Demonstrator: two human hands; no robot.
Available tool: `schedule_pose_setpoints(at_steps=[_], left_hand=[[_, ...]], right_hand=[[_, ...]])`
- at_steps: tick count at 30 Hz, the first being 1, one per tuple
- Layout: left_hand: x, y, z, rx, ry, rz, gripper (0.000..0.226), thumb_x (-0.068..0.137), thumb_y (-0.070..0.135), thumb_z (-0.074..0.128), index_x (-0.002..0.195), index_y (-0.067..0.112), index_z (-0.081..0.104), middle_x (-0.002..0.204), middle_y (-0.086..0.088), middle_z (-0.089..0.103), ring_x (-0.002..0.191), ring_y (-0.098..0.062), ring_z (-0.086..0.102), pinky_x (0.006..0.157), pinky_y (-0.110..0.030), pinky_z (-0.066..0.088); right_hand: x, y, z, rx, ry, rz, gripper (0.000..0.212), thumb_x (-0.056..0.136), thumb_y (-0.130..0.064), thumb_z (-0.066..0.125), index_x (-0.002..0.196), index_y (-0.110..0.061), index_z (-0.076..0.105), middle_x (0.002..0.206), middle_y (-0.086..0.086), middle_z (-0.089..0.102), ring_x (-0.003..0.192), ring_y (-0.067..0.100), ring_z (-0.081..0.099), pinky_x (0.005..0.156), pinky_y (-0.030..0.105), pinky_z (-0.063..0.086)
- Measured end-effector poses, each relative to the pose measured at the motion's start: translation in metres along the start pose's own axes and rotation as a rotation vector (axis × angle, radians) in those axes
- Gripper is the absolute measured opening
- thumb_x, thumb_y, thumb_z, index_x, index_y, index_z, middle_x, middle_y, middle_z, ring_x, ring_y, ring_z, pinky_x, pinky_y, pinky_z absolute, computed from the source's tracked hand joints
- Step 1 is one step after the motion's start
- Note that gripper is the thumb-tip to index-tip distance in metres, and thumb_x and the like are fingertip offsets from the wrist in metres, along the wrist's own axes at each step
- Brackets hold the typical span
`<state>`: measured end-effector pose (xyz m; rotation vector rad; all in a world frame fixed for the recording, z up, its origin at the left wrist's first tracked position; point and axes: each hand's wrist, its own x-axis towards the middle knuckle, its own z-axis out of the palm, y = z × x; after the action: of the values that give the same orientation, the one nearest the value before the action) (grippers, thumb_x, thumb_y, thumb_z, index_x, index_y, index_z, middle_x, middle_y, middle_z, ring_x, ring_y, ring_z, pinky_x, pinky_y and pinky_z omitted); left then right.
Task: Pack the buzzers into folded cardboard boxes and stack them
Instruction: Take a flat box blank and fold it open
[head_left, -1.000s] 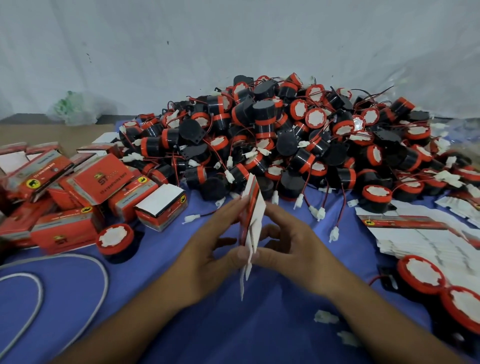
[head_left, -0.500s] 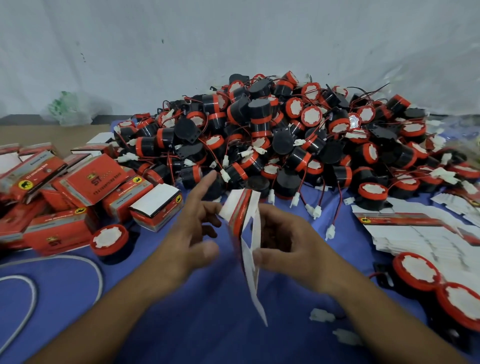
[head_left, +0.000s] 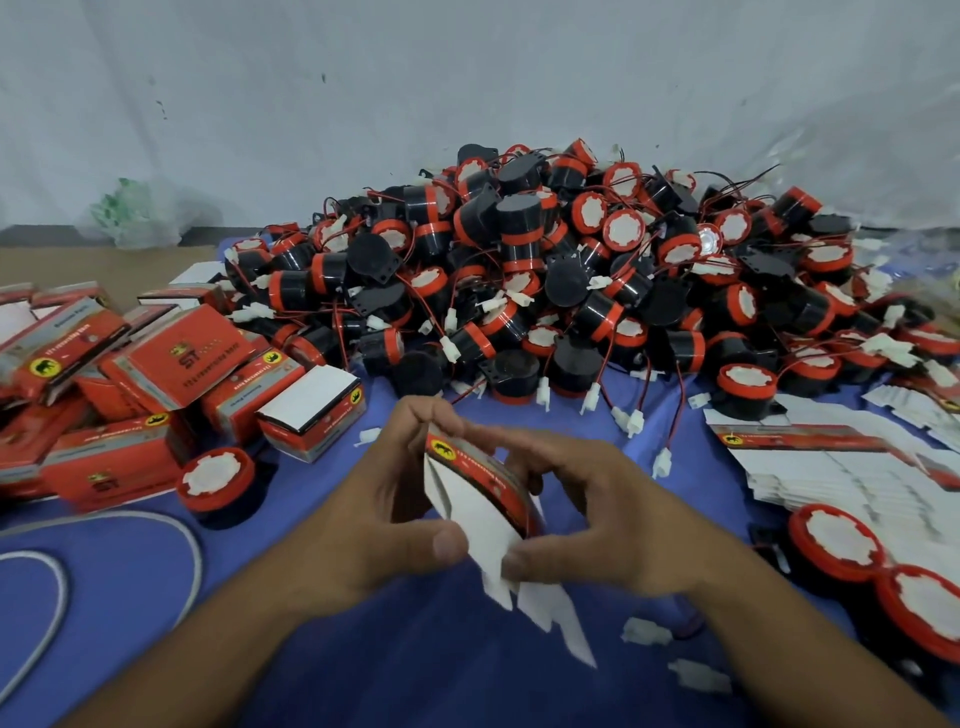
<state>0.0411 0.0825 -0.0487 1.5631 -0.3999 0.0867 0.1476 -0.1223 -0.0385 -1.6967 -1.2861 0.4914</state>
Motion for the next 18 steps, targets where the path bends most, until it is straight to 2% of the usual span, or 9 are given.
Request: schedule_pose_setpoints(at_steps=[2, 4, 7, 9, 10, 12, 13, 15, 18], left_hand=[[0.0, -0.007, -0.004, -0.114, 0.041, -0.052, 0.066, 0.074, 0.047, 0.084, 0.123, 0.026, 0.046, 0.131, -0.009, 0.058, 0.122, -0.039, 0.057, 0.098, -0.054, 0.049], [-0.003, -0.015, -0.005, -0.19, 0.076, -0.069, 0.066, 0.069, 0.05, 0.088, 0.121, 0.032, 0.052, 0.119, -0.008, 0.062, 0.112, -0.039, 0.055, 0.093, -0.058, 0.044], [0.008, -0.009, 0.007, -0.151, 0.174, -0.1, 0.071, 0.059, 0.044, 0.083, 0.12, 0.024, 0.053, 0.088, -0.006, 0.057, 0.075, -0.023, 0.053, 0.066, -0.031, 0.049], [0.023, -0.005, 0.014, -0.186, 0.33, -0.204, 0.069, 0.036, 0.04, 0.067, 0.098, 0.014, 0.052, 0.066, -0.007, 0.053, 0.049, -0.016, 0.052, 0.044, -0.022, 0.045], [0.023, -0.007, 0.016, -0.225, 0.363, -0.225, 0.07, 0.025, 0.039, 0.067, 0.088, 0.013, 0.051, 0.057, -0.006, 0.053, 0.04, -0.013, 0.051, 0.038, -0.021, 0.042], [0.022, -0.017, 0.013, -0.312, 0.427, -0.239, 0.09, 0.011, 0.051, 0.088, 0.085, 0.01, 0.056, 0.058, -0.006, 0.064, 0.041, -0.012, 0.055, 0.04, -0.023, 0.044], [0.022, -0.023, 0.009, -0.319, 0.414, -0.267, 0.091, 0.02, 0.065, 0.091, 0.089, 0.013, 0.063, 0.071, -0.008, 0.069, 0.049, -0.014, 0.058, 0.044, -0.026, 0.047], [0.011, -0.029, 0.006, -0.286, 0.281, -0.263, 0.06, 0.05, 0.075, 0.083, 0.084, 0.026, 0.072, 0.093, -0.016, 0.063, 0.062, -0.018, 0.054, 0.049, -0.029, 0.044], [0.007, -0.032, 0.006, -0.186, 0.193, -0.346, 0.05, 0.059, 0.073, 0.079, 0.077, 0.027, 0.071, 0.089, -0.019, 0.053, 0.062, -0.019, 0.049, 0.05, -0.027, 0.042]], right_hand=[[0.001, -0.001, -0.001, 0.1, 0.076, -0.02, 0.064, 0.081, -0.048, 0.079, 0.139, -0.046, 0.051, 0.099, -0.012, 0.065, 0.097, 0.012, 0.065, 0.087, 0.026, 0.052], [0.004, 0.001, 0.0, 0.223, 0.188, -0.018, 0.054, 0.078, -0.044, 0.079, 0.129, -0.042, 0.062, 0.087, -0.011, 0.062, 0.08, 0.008, 0.062, 0.073, 0.026, 0.052], [0.01, 0.004, 0.004, 0.33, 0.304, 0.044, 0.037, 0.074, -0.043, 0.072, 0.111, -0.046, 0.071, 0.079, 0.002, 0.056, 0.075, 0.02, 0.057, 0.079, 0.049, 0.052], [0.011, 0.003, 0.008, 0.279, 0.301, 0.074, 0.03, 0.072, -0.049, 0.068, 0.102, -0.051, 0.072, 0.077, 0.006, 0.054, 0.074, 0.025, 0.058, 0.074, 0.036, 0.053], [0.011, 0.002, 0.009, 0.26, 0.3, 0.08, 0.029, 0.071, -0.051, 0.068, 0.099, -0.052, 0.072, 0.076, 0.003, 0.055, 0.072, 0.018, 0.058, 0.069, 0.025, 0.05], [0.012, 0.002, 0.013, 0.29, 0.336, 0.085, 0.026, 0.068, -0.051, 0.068, 0.093, -0.051, 0.074, 0.071, -0.009, 0.057, 0.067, 0.005, 0.055, 0.063, 0.016, 0.046], [0.014, 0.002, 0.013, 0.323, 0.37, 0.09, 0.025, 0.067, -0.051, 0.068, 0.09, -0.047, 0.076, 0.071, -0.011, 0.059, 0.065, 0.005, 0.054, 0.062, 0.016, 0.045], [0.016, 0.003, 0.013, 0.41, 0.451, 0.098, 0.026, 0.065, -0.05, 0.069, 0.085, -0.038, 0.079, 0.07, -0.007, 0.064, 0.064, 0.007, 0.057, 0.061, 0.018, 0.046], [0.017, 0.001, 0.013, 0.482, 0.502, 0.105, 0.025, 0.068, -0.05, 0.069, 0.081, -0.031, 0.079, 0.07, 0.0, 0.065, 0.064, 0.012, 0.055, 0.058, 0.021, 0.042]])
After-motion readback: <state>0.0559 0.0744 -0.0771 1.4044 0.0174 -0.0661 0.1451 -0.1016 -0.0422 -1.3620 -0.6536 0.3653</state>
